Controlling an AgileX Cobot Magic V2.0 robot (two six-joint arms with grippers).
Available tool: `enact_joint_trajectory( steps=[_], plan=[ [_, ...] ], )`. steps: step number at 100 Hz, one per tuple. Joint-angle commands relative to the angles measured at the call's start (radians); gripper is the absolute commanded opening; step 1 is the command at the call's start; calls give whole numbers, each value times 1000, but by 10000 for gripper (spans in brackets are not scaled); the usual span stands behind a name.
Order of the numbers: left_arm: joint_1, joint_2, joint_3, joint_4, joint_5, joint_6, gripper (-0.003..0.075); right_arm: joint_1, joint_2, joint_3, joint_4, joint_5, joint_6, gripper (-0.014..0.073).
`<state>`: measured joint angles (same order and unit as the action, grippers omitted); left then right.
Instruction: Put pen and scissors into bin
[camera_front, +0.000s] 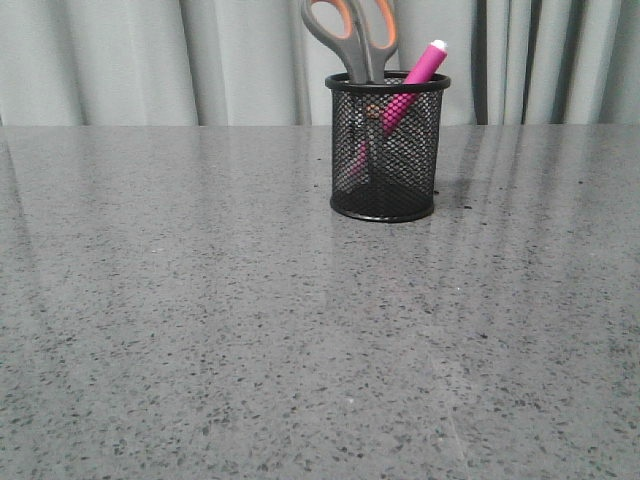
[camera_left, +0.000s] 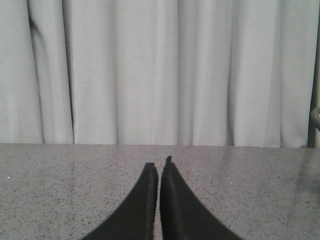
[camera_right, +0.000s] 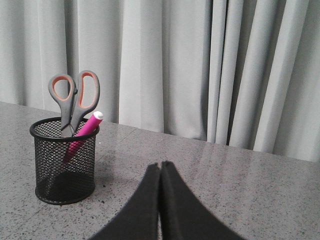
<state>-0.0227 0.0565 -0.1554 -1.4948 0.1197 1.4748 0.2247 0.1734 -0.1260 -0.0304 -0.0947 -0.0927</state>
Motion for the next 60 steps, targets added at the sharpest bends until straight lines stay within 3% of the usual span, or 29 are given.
enact_joint_trajectory(
  steps=[1, 27, 31, 37, 43, 44, 50, 51, 60],
  plan=[
    [5, 12, -25, -17, 7, -2, -19, -4, 6, -24, -13, -82, -8, -70],
    [6, 12, -24, -7, -16, -2, -19, -4, 6, -24, -13, -82, -8, -70],
    [6, 12, -22, 29, -16, -2, -19, -4, 6, -24, -13, -82, -8, -70],
    [6, 12, -22, 196, -10, -53, -19, -4, 6, -24, -13, -82, -8, -70],
    [6, 12, -22, 401, -32, -307, -19, -4, 6, -24, -13, -82, -8, -70],
    [6, 12, -19, 503, -38, -384, -19, -4, 6, -24, -13, -82, -8, -70],
    [6, 12, -15, 778, -57, -710, -19, -4, 6, -24, -13, -82, -8, -70],
    [6, 12, -9, 899, -62, -790, -19, -4, 6, -24, -13, -82, -8, -70],
    [6, 12, 21, 1246, -84, -1156, -19, -4, 6, -24, -13, -82, -8, -70]
  ],
)
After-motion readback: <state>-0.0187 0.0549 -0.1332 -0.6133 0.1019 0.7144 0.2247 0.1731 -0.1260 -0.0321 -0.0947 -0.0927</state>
